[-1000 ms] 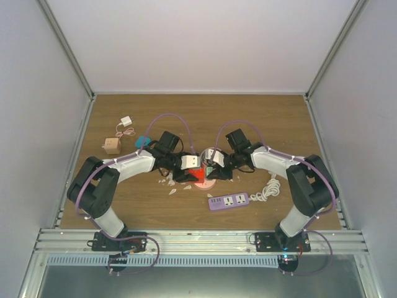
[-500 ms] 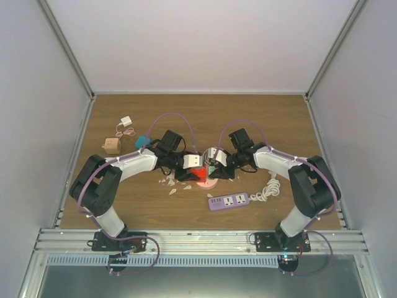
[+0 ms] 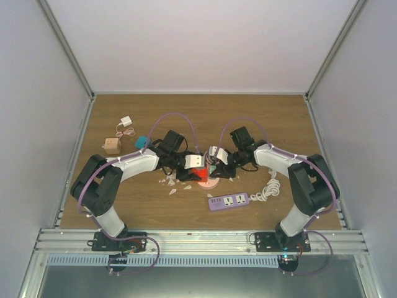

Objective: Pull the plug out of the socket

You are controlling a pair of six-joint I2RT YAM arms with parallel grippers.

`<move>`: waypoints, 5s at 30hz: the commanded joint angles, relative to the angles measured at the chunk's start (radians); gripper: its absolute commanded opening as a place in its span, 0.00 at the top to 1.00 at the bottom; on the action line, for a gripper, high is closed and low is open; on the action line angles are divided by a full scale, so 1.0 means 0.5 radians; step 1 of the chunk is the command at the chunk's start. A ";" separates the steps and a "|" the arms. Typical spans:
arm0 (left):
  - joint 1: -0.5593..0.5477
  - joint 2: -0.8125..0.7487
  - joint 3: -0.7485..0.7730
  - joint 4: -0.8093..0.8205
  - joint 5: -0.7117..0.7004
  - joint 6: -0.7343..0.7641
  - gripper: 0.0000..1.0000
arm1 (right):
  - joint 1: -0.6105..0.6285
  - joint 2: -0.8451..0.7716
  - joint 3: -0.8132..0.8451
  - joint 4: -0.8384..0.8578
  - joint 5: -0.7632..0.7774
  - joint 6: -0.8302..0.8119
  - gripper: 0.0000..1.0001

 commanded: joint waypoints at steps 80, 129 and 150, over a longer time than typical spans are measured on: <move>0.325 -0.165 0.483 -0.112 0.793 -0.692 0.79 | -0.318 -0.239 0.120 0.859 -0.981 0.872 0.27; 1.803 -0.091 0.070 -0.785 -0.761 0.377 0.34 | -0.249 -0.128 0.075 0.273 -0.425 0.124 0.00; 1.035 -0.491 0.366 -1.041 0.023 0.368 0.09 | -0.162 0.040 0.066 0.004 -0.155 -0.207 0.08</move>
